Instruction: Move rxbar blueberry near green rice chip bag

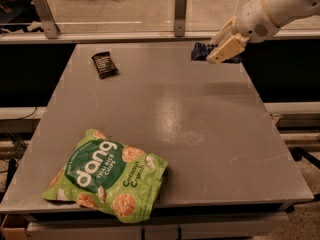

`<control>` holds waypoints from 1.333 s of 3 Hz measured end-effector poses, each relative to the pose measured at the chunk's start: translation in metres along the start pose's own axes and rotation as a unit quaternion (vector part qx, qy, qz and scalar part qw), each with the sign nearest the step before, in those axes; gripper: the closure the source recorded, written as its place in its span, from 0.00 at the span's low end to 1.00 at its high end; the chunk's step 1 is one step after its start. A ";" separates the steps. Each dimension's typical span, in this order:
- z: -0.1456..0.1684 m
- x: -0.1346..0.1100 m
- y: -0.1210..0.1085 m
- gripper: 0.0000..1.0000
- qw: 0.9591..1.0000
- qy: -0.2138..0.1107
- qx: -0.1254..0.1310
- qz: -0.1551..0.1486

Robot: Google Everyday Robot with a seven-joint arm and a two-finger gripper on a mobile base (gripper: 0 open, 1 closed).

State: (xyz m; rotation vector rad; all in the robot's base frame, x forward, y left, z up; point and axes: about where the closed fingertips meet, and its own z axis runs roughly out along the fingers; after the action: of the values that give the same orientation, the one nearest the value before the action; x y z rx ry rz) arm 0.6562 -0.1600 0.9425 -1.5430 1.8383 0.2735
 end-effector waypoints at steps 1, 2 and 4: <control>0.000 0.000 0.000 1.00 1.000 0.000 0.000 0.000; 0.010 -0.010 0.026 1.00 0.999 -0.009 -0.027 -0.019; 0.046 -0.044 0.123 1.00 0.989 -0.047 -0.115 -0.077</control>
Offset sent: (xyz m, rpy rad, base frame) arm -0.0639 0.0562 -0.0218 0.0107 0.0381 0.1944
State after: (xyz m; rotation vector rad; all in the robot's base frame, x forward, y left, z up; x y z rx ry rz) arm 0.5615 -0.0668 0.9029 -1.7866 1.6506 0.4897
